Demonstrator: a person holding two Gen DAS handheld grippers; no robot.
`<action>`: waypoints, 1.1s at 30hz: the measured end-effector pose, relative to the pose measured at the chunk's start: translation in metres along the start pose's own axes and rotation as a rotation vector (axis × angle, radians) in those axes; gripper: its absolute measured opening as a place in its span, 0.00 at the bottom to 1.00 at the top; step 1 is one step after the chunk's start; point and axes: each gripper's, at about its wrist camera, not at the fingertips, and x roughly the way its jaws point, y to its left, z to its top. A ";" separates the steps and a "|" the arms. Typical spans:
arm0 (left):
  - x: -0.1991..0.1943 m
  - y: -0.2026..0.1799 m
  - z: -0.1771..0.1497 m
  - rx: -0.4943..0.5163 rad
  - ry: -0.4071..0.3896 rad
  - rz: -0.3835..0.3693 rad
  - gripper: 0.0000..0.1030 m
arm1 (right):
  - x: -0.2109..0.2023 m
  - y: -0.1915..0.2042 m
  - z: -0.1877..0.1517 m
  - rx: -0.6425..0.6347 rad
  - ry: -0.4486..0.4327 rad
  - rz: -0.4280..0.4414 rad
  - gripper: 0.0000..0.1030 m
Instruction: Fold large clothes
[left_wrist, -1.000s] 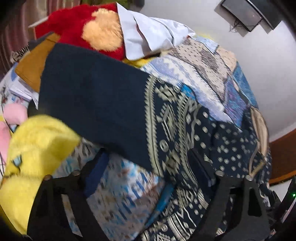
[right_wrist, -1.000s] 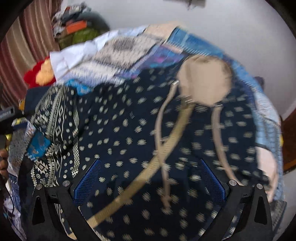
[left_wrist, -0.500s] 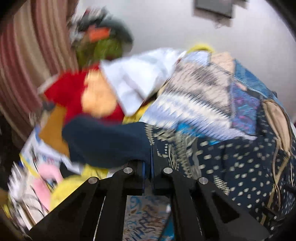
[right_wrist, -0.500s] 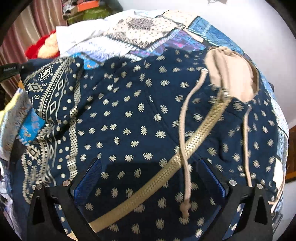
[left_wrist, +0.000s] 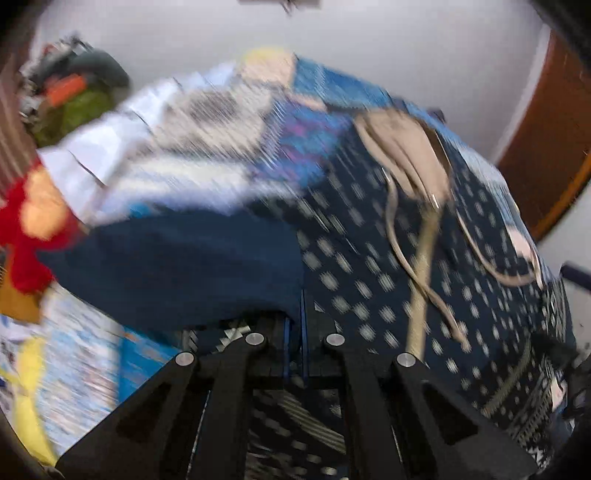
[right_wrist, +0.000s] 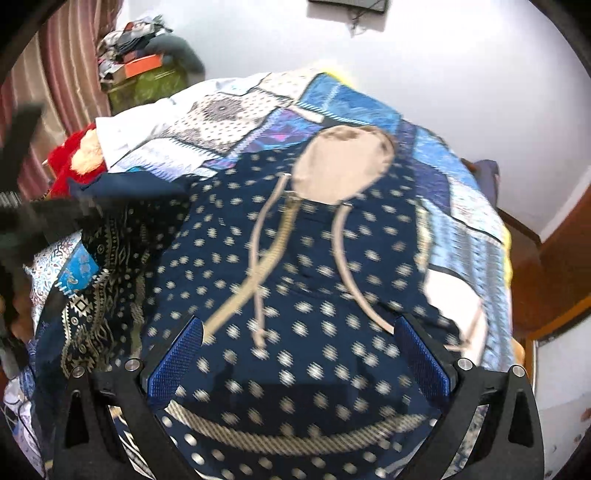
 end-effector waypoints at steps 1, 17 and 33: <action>0.008 -0.004 -0.006 0.005 0.027 -0.014 0.03 | -0.003 -0.006 -0.003 0.006 -0.001 -0.008 1.00; -0.046 0.089 -0.032 -0.226 0.051 -0.084 0.63 | 0.007 -0.029 -0.023 0.088 0.019 0.015 1.00; 0.018 0.220 0.015 -0.580 0.034 0.047 0.10 | 0.025 -0.038 -0.027 0.152 0.044 0.035 1.00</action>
